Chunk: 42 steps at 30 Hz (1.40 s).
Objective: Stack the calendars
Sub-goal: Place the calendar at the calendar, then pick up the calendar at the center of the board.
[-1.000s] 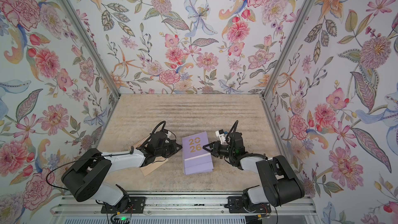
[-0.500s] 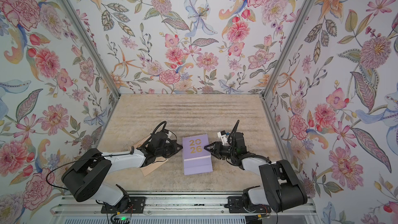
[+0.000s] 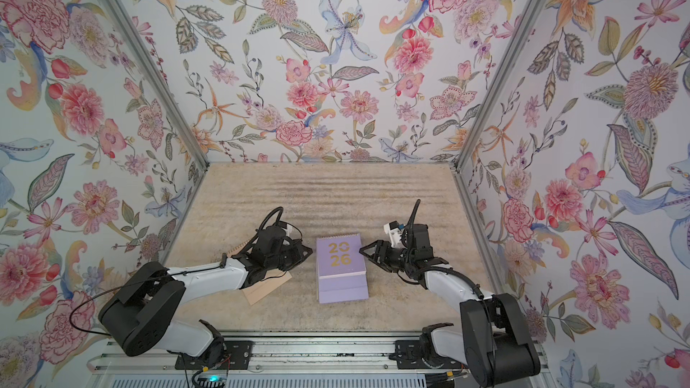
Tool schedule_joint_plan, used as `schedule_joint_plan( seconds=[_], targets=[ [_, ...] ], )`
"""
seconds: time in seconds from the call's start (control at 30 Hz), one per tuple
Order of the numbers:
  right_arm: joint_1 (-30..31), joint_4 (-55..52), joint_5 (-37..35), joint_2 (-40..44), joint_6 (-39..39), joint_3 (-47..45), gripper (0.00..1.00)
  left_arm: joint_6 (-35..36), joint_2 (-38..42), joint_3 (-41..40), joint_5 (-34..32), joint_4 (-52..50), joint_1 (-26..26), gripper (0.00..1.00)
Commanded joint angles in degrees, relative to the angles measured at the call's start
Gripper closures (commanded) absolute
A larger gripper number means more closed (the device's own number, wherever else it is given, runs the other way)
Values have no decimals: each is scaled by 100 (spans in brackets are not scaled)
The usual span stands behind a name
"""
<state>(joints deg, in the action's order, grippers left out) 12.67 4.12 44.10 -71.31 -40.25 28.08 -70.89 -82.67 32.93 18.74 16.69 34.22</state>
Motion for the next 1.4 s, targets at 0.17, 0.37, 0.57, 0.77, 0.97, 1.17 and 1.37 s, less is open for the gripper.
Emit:
schedule_joint_plan(
  seconds=[0.17, 0.37, 0.57, 0.77, 0.97, 1.17, 1.37],
  targets=[
    [878, -2138, -2406, 242, 572, 1537, 31, 786, 1315, -103, -390, -1545, -1114, 99],
    [2177, -2607, -3638, -546, 301, 2794, 28, 1472, 2115, -27, -1112, -2900, -1920, 100],
    [3317, -2766, -3872, -2076, 108, 4270, 26, 1545, 2314, 108, -1388, -3460, -2373, 100],
    [3885, -2915, -3585, -3645, 98, 5660, 25, 1848, 2360, 104, -1191, -3973, -3228, 100],
    [4041, -3143, -3098, -4842, 123, 6836, 24, 1946, 2283, -37, -878, -3954, -3981, 100],
    [4080, -3184, -2767, -5499, 72, 7412, 22, 1944, 2231, -488, -602, -3700, -4425, 100],
    [4105, -3245, -2560, -5834, -5, 7672, 20, 2059, 2224, -875, -465, -3582, -4681, 100]
  ],
)
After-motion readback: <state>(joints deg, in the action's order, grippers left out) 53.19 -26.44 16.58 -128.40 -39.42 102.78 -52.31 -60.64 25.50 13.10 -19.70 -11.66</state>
